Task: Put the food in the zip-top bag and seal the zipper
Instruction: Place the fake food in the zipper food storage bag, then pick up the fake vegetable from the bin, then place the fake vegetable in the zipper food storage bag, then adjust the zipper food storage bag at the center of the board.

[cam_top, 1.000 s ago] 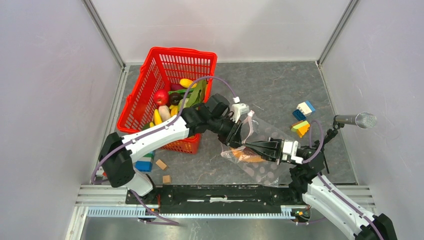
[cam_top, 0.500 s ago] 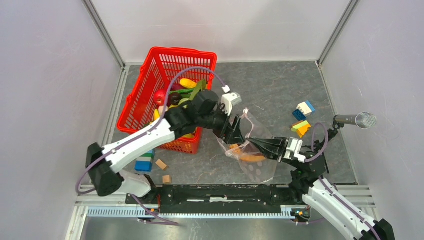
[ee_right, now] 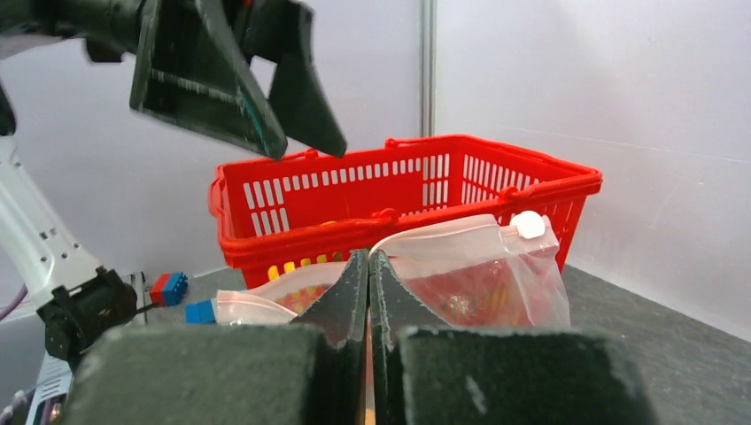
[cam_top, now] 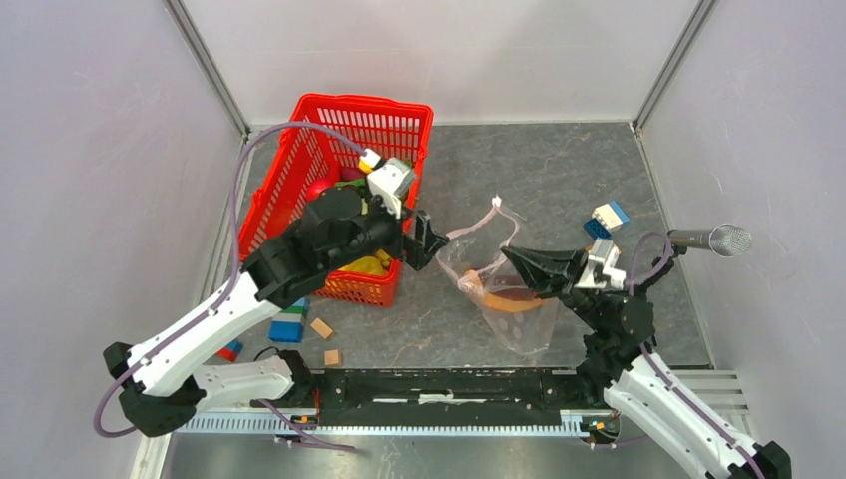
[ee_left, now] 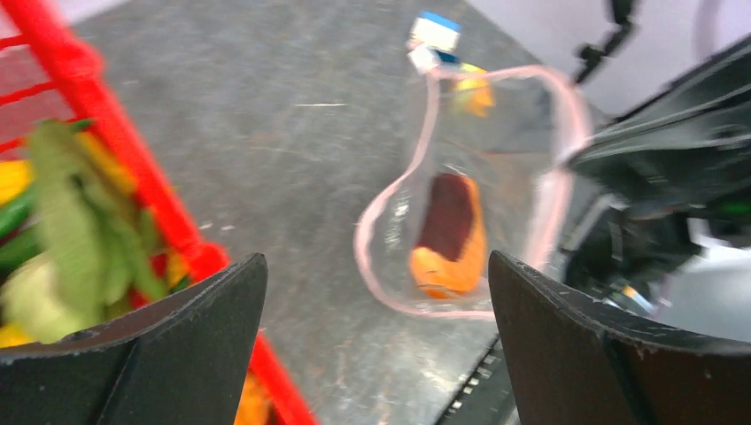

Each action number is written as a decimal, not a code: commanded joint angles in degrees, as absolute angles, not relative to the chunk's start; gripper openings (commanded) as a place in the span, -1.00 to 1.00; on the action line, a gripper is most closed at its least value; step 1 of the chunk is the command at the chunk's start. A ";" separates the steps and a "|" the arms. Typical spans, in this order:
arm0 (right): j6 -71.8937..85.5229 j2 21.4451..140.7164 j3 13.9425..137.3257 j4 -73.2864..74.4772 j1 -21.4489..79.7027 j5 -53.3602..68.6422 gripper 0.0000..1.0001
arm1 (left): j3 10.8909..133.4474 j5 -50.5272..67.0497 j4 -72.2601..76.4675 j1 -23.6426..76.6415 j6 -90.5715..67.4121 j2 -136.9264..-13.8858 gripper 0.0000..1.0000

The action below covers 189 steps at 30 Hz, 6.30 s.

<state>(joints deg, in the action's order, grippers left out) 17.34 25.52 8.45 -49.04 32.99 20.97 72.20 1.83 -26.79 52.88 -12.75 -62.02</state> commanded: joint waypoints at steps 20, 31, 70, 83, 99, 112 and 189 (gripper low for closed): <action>19.57 31.93 20.57 -27.36 33.14 18.59 -1.00 | 74.29 6.03 -21.36 20.43 -19.25 -77.06 1.00; 18.98 30.83 19.24 -27.46 33.13 18.68 -1.00 | 72.96 19.85 -17.68 17.93 -24.43 -89.63 1.00; 21.08 30.17 16.66 -30.93 33.13 16.88 -1.00 | 67.23 12.38 -24.60 17.92 -11.58 -59.04 -0.88; 24.29 29.36 13.86 -39.90 33.13 20.84 -1.00 | 81.46 47.35 -39.98 17.95 -5.85 -57.13 -0.75; 22.36 29.05 13.92 -36.20 33.13 17.82 -1.00 | 89.09 42.04 -66.49 28.51 2.60 -59.84 -0.94; 22.65 28.77 14.00 -35.83 33.13 17.46 -1.00 | 89.02 23.95 -70.93 46.05 -5.80 -67.22 -0.95; 28.28 26.53 23.85 -22.77 38.56 -4.96 -1.00 | 69.22 6.31 -26.08 52.65 -25.56 -66.33 0.82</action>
<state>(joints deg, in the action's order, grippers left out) 29.52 26.74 22.59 -18.37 38.52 -9.85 70.67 4.14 -32.86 52.73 -21.21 -64.25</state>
